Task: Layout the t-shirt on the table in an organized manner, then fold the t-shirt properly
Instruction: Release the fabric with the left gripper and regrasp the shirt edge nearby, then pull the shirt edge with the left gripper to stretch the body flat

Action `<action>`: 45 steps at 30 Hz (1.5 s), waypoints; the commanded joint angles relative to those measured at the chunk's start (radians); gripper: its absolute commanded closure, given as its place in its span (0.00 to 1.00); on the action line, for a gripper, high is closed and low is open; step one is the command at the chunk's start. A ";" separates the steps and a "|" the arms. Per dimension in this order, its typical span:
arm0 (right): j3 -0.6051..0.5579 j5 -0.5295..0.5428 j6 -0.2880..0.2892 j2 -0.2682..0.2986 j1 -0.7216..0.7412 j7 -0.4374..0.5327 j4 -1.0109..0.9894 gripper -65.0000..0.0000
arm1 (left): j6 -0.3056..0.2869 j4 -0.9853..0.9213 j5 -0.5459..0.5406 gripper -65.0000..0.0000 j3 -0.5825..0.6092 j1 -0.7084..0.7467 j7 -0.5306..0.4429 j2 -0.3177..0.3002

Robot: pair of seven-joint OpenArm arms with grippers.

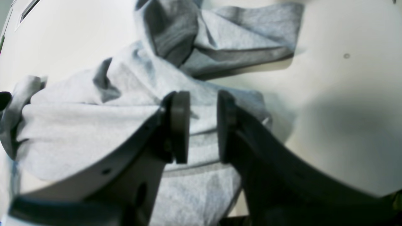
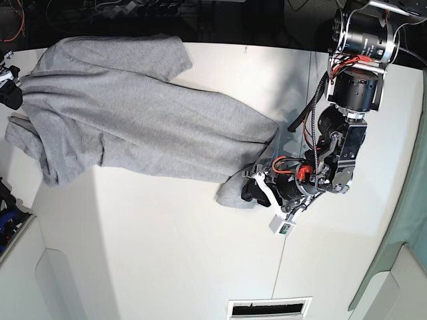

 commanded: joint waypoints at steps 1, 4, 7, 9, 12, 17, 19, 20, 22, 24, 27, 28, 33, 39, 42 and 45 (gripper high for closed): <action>0.006 0.016 0.005 0.016 0.002 0.019 0.018 0.76 | -0.006 0.013 -0.008 0.51 -0.002 -0.021 -0.017 -0.003; 0.005 0.016 0.005 0.016 0.002 0.019 0.018 0.76 | -0.002 0.013 -0.005 0.51 -0.002 -0.017 -0.017 -0.003; 0.005 0.016 0.005 0.016 0.002 0.019 0.018 0.76 | 0.034 0.013 0.007 0.51 -0.002 -0.016 -0.018 -0.004; 0.005 0.016 0.005 0.016 0.002 0.019 0.018 0.76 | 0.068 0.014 0.015 0.51 -0.002 -0.019 -0.023 -0.006; 0.005 0.015 0.005 0.016 0.002 0.019 0.018 0.76 | 0.068 0.014 0.015 0.51 -0.002 -0.019 -0.014 -0.005; 0.006 0.017 0.005 0.016 0.002 0.020 0.018 0.76 | -0.010 0.014 -0.032 0.51 -0.002 -0.004 0.039 0.015; 0.006 0.018 0.005 0.016 0.002 0.019 0.018 0.76 | -0.013 0.014 -0.032 0.57 -0.002 -0.002 0.038 0.026; 0.005 0.018 0.005 0.016 0.002 0.019 0.018 0.76 | -0.013 0.014 -0.032 0.66 -0.002 -0.002 0.035 0.029; 0.005 0.018 0.005 0.016 0.002 0.019 0.018 0.76 | -0.015 0.014 -0.032 0.98 -0.002 -0.003 0.022 0.031; 0.005 0.018 0.005 0.016 0.002 0.019 0.018 0.76 | -0.015 0.014 -0.032 1.00 -0.002 -0.003 0.000 0.028; 0.005 0.018 0.005 0.016 0.002 0.019 0.018 0.76 | -0.015 0.049 -0.032 1.00 -0.018 -0.003 -0.009 0.008; 0.005 0.018 0.005 0.016 0.002 0.019 0.018 0.76 | -0.015 0.074 -0.035 1.00 -0.027 -0.002 -0.002 -0.002; 0.005 0.018 0.005 0.017 0.002 0.020 0.018 0.76 | -0.016 0.222 -0.122 1.00 -0.082 0.009 0.126 -0.100; 0.006 0.018 0.005 0.017 0.003 0.039 0.018 0.76 | -0.016 0.425 -0.263 1.00 -0.127 0.144 0.185 -0.284; 0.005 0.018 0.005 0.017 0.003 0.053 0.018 0.76 | -0.015 0.518 -0.286 1.00 -0.174 0.252 0.195 -0.354; 0.005 0.019 0.005 0.017 0.005 0.053 0.018 0.76 | -0.015 0.600 -0.306 1.00 -0.241 0.369 0.215 -0.390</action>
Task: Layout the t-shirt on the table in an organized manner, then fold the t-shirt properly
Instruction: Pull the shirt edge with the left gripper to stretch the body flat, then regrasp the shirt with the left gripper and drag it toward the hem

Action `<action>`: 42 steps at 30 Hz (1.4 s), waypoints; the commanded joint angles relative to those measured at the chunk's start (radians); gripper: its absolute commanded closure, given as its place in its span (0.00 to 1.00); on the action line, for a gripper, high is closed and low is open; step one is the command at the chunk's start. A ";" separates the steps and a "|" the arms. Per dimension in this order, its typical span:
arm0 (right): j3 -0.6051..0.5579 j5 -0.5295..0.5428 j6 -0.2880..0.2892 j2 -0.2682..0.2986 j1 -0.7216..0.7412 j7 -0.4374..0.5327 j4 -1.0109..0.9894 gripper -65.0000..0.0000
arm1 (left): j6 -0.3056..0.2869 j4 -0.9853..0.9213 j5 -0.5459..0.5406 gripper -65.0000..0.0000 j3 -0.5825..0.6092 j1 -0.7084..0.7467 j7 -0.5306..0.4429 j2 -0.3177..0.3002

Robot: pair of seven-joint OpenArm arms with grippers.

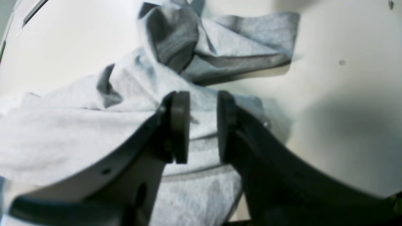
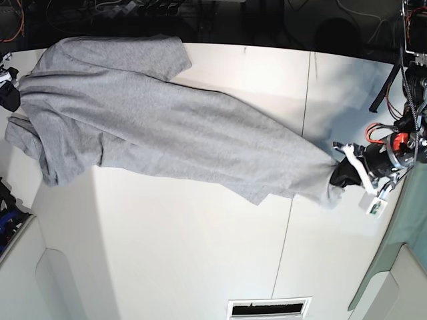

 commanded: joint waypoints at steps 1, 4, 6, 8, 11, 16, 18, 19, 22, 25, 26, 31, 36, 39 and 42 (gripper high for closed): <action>0.006 0.019 0.007 0.018 0.002 0.026 0.018 0.76 | -0.003 0.044 -0.012 1.00 -0.032 0.032 -0.013 -0.022; 0.006 0.019 0.006 0.018 0.003 0.026 0.018 0.76 | -0.004 0.116 -0.014 1.00 -0.128 0.149 -0.009 -0.023; 0.006 0.015 0.007 0.018 0.013 0.025 0.018 0.76 | -0.004 0.150 -0.019 1.00 -0.179 0.214 -0.003 -0.023; 0.006 0.015 0.007 0.018 0.027 0.026 0.018 0.76 | -0.004 0.167 -0.022 1.00 -0.218 0.274 0.005 -0.023; 0.006 0.007 0.006 0.018 0.045 0.025 0.018 0.76 | -0.014 0.172 -0.022 1.00 -0.235 0.342 0.013 -0.022; -0.006 0.008 0.007 0.018 0.066 0.025 0.018 0.76 | -0.056 0.172 -0.027 0.79 -0.234 0.375 0.007 0.003; -0.028 0.008 0.006 0.017 0.068 0.025 0.018 0.76 | -0.056 0.174 -0.052 0.66 -0.235 0.369 -0.010 0.002; -0.043 0.007 0.007 0.017 0.068 0.025 0.018 0.76 | -0.056 0.179 -0.053 0.63 -0.235 0.363 -0.019 0.002; -0.103 -0.001 0.006 0.017 0.068 0.026 0.018 0.76 | -0.056 0.198 -0.053 0.63 -0.235 0.322 -0.056 0.003; -0.172 -0.001 0.007 0.017 0.068 0.026 0.018 0.76 | -0.056 0.204 -0.048 0.63 -0.231 0.256 -0.118 0.007; -0.195 -0.003 0.007 0.017 0.068 0.026 0.018 0.76 | -0.056 0.204 -0.034 0.63 -0.227 0.229 -0.136 0.014; -0.291 -0.040 0.007 0.013 0.071 0.042 0.018 0.76 | -0.015 0.159 0.079 0.63 -0.122 0.085 -0.177 0.041; -0.326 -0.102 0.007 -0.023 0.101 0.042 0.018 0.76 | 0.024 -0.069 0.216 0.54 0.120 -0.101 -0.275 0.051; -0.326 -0.105 0.007 -0.029 0.101 0.042 0.018 0.75 | 0.035 -0.244 0.262 0.45 0.221 -0.221 -0.284 0.102; -0.326 -0.105 0.007 -0.031 0.101 0.042 0.018 0.71 | 0.034 -0.439 0.285 0.45 0.274 -0.334 -0.294 0.166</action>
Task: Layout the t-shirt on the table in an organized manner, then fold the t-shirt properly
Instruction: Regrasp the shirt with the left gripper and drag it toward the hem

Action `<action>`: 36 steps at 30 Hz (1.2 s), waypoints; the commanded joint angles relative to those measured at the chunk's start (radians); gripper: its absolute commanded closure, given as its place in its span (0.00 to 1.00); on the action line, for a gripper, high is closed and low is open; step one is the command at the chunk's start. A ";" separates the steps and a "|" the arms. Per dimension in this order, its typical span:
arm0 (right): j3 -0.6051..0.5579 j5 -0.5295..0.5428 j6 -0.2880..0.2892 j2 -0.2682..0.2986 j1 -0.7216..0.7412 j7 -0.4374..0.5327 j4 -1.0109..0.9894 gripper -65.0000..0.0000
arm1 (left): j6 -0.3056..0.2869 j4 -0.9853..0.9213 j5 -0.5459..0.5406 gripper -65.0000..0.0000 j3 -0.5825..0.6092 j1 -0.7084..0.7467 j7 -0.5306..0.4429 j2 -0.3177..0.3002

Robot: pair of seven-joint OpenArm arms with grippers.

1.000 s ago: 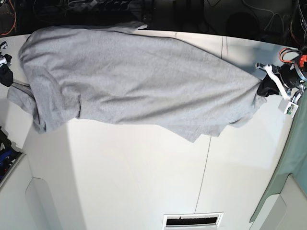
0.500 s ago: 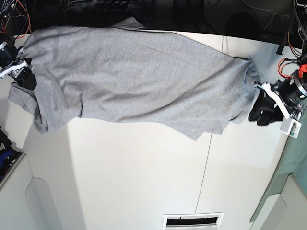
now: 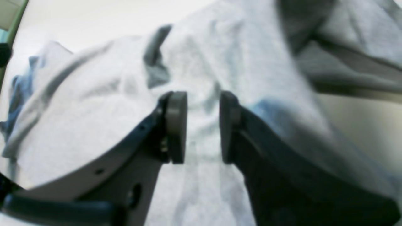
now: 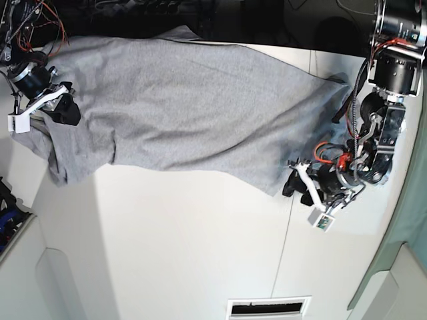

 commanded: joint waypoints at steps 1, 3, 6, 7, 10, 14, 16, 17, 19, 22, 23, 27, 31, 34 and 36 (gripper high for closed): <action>0.005 0.018 0.008 0.013 0.010 0.023 0.018 0.71 | -0.001 -0.048 -0.003 0.45 0.002 -0.058 -0.036 0.004; 0.005 0.017 0.008 0.013 0.010 0.021 0.018 0.71 | -0.027 -0.170 0.032 0.45 0.011 -0.108 -0.080 0.034; 0.005 -0.001 0.008 0.013 0.007 0.021 0.018 0.71 | -0.030 -0.322 0.060 0.45 0.011 -0.156 -0.117 0.057; 0.005 -0.008 0.008 0.013 0.007 0.021 0.018 0.71 | -0.031 -0.359 0.059 0.45 0.012 -0.165 -0.132 0.059; 0.005 -0.011 0.008 0.013 0.007 0.022 0.018 0.71 | -0.074 -0.410 0.055 0.45 0.012 -0.172 -0.158 0.063; 0.005 -0.008 0.008 0.013 0.007 0.025 0.018 0.71 | -0.119 -0.407 -0.006 0.45 0.011 -0.172 -0.125 0.072; 0.005 -0.008 0.008 0.012 0.008 0.025 0.018 0.71 | -0.160 -0.407 -0.047 0.45 0.011 -0.172 -0.115 0.072; 0.005 -0.008 0.008 0.013 0.008 0.025 0.018 0.71 | -0.182 -0.407 -0.061 0.45 0.011 -0.172 -0.108 0.072; 0.005 -0.008 0.008 0.013 0.007 0.025 0.018 0.71 | -0.211 -0.407 -0.066 0.45 0.011 -0.172 -0.092 0.076; 0.005 -0.008 0.007 0.013 0.008 0.025 0.018 0.71 | -0.240 -0.407 -0.066 0.45 0.011 -0.172 -0.068 0.093; 0.005 -0.008 0.007 0.013 0.008 0.025 0.018 0.71 | -0.240 -0.407 -0.066 0.47 0.012 -0.172 -0.064 0.102; 0.005 -0.008 0.007 0.013 0.007 0.025 0.018 0.71 | -0.235 -0.407 -0.065 0.92 0.011 -0.175 -0.072 0.126; 0.005 -0.009 0.007 0.013 0.007 0.024 0.018 0.71 | -0.171 -0.404 -0.066 1.00 0.011 -0.216 -0.095 0.120; 0.005 -0.020 0.007 0.013 0.007 0.021 0.018 0.71 | -0.157 -0.391 -0.066 1.00 0.011 -0.273 -0.092 0.109; 0.005 -0.019 0.007 0.013 0.004 0.021 0.018 0.71 | -0.157 -0.386 -0.066 1.00 0.011 -0.318 -0.083 0.104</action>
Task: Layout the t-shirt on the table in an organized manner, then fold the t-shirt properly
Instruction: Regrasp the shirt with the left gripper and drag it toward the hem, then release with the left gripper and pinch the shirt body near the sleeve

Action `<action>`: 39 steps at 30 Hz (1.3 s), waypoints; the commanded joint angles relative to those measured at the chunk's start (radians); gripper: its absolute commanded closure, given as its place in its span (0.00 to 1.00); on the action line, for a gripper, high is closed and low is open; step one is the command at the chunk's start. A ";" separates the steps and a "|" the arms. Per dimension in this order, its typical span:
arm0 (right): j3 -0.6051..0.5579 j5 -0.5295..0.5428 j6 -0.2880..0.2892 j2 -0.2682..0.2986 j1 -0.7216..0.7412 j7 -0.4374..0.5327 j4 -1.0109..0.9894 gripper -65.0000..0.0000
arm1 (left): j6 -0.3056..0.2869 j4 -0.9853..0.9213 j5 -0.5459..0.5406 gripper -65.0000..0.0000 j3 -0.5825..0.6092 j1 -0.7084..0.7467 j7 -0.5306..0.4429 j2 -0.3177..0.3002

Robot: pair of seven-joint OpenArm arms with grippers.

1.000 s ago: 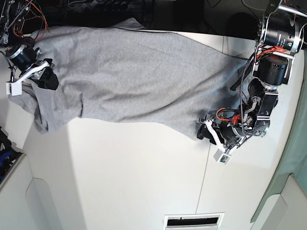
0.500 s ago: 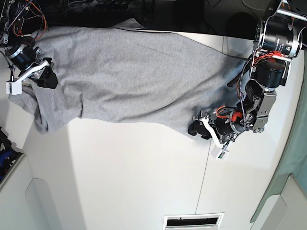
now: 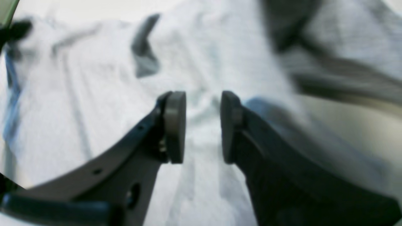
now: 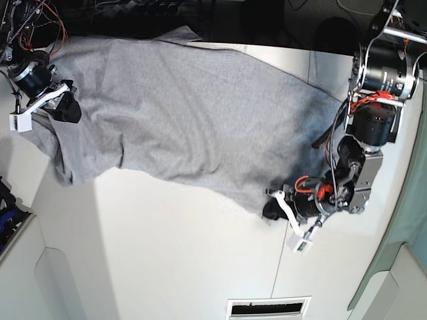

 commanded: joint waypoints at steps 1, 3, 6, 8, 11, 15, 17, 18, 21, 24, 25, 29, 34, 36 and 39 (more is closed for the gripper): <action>0.005 0.012 0.007 0.013 0.004 0.021 0.018 0.71 | -0.005 0.021 -0.019 1.00 -0.005 -0.059 -0.018 -0.002; 0.005 0.012 0.007 0.013 0.002 0.018 0.018 0.71 | -0.005 0.021 -0.019 1.00 -0.005 -0.100 -0.001 -0.002; 0.005 0.013 0.007 0.013 0.002 0.014 0.018 0.71 | -0.005 0.021 -0.019 1.00 -0.005 -0.142 0.019 -0.002; 0.005 0.013 0.007 0.013 0.002 0.014 0.018 0.71 | -0.005 0.021 -0.019 1.00 -0.005 -0.158 0.024 -0.002; 0.005 0.013 0.007 0.013 0.002 0.014 0.018 0.71 | -0.005 0.021 -0.019 1.00 -0.005 -0.174 0.017 -0.002; 0.005 0.012 0.007 0.013 0.002 0.013 0.018 0.71 | -0.005 0.021 -0.019 1.00 -0.005 -0.181 -0.006 -0.002; 0.000 0.012 0.007 0.011 0.002 -0.009 0.018 0.71 | -0.005 0.021 -0.018 1.00 -0.005 -0.181 -0.018 -0.002; -0.006 0.011 0.007 0.011 0.002 -0.022 0.018 0.71 | -0.004 0.021 -0.018 1.00 -0.005 -0.182 -0.026 -0.002; -0.034 -0.032 0.007 0.011 0.002 -0.038 0.018 0.92 | -0.004 0.021 -0.016 1.00 -0.005 -0.182 -0.056 -0.002; -0.063 -0.100 0.007 0.011 0.002 -0.037 0.018 1.00 | -0.003 0.021 0.008 1.00 -0.005 -0.182 -0.090 -0.002; -0.072 -0.121 0.007 0.011 0.002 -0.036 0.017 1.00 | 0.012 0.021 0.018 1.00 -0.005 -0.182 -0.096 -0.001; -0.113 -0.232 0.006 0.011 0.002 -0.007 -0.011 1.00 | 0.096 0.020 0.051 1.00 -0.005 -0.182 -0.119 0.001; -0.125 -0.256 0.006 0.015 -0.003 0.003 -0.092 1.00 | 0.125 0.020 0.130 1.00 -0.005 -0.182 -0.173 0.001; -0.124 -0.245 0.003 0.020 -0.021 0.004 -0.099 1.00 | 0.172 0.020 0.156 1.00 -0.005 -0.183 -0.182 0.001; -0.124 -0.198 0.003 0.037 -0.061 0.004 -0.098 1.00 | 0.206 0.020 0.196 1.00 -0.005 -0.185 -0.190 0.001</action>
